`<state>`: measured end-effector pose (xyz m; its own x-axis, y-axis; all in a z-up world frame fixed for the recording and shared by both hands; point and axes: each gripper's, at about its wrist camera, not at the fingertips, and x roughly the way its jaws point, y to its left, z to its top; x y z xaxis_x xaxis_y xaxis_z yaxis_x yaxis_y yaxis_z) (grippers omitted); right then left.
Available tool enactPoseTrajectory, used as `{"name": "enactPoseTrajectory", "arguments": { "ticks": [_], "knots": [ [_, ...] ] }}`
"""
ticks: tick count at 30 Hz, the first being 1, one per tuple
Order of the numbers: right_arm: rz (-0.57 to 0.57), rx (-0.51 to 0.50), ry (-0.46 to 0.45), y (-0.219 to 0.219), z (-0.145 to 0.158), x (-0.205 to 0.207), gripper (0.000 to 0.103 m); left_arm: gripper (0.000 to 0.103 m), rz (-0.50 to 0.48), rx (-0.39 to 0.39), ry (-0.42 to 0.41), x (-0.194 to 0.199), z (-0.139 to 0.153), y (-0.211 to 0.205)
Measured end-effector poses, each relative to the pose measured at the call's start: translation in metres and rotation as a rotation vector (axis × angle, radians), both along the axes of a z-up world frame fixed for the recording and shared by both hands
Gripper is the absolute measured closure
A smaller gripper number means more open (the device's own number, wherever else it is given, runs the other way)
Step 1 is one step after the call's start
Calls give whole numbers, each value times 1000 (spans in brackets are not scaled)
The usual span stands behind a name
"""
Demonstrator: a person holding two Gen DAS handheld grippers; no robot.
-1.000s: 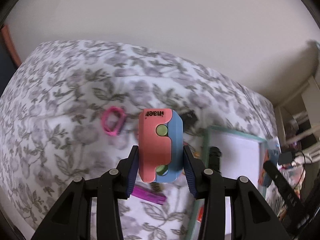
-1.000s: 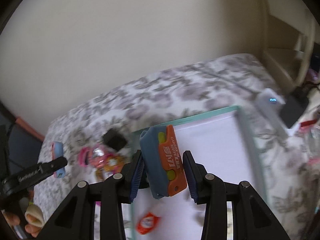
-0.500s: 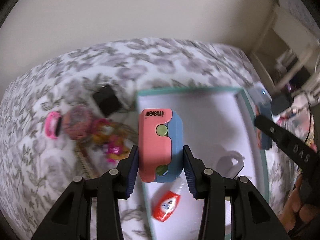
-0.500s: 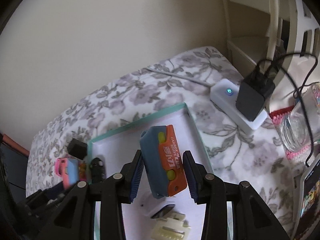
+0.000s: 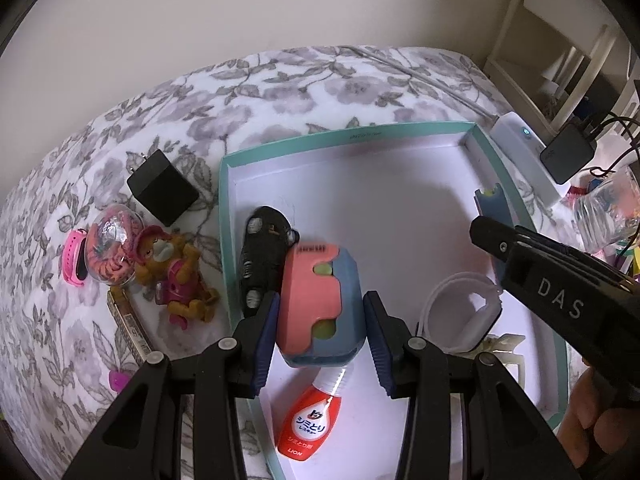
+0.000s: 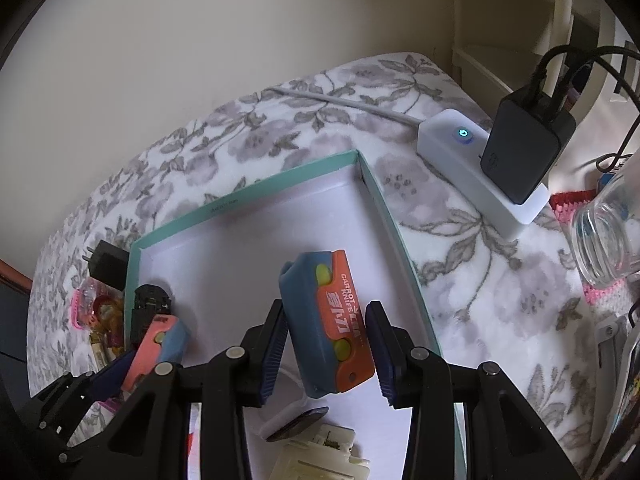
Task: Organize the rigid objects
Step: 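Carry the pink-and-blue case into the tray and open the left gripper while the right carries its case, then lower the orange-and-blue case into the tray and open the right gripper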
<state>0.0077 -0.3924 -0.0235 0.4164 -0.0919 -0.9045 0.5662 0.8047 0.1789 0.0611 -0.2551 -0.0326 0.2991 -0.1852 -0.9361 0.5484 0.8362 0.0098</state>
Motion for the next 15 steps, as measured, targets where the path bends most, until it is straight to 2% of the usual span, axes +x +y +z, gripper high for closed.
{"name": "enactPoseTrajectory", "arguments": {
  "ticks": [5,9,10,12,15],
  "knots": [
    [18,-7,6,3,1,2,60,59,0,0,5,0,-1,1],
    [30,-52,20,8,8,6,59,57,6,-15,12,3,5,4],
    [33,-60,18,9,11,7,59,57,11,-17,6,4,8,5],
    [38,-72,9,11,18,8,59,49,25,-22,-10,6,15,8],
    [45,-91,-4,14,30,10,57,48,62,-44,-26,14,28,19]
  ]
}}
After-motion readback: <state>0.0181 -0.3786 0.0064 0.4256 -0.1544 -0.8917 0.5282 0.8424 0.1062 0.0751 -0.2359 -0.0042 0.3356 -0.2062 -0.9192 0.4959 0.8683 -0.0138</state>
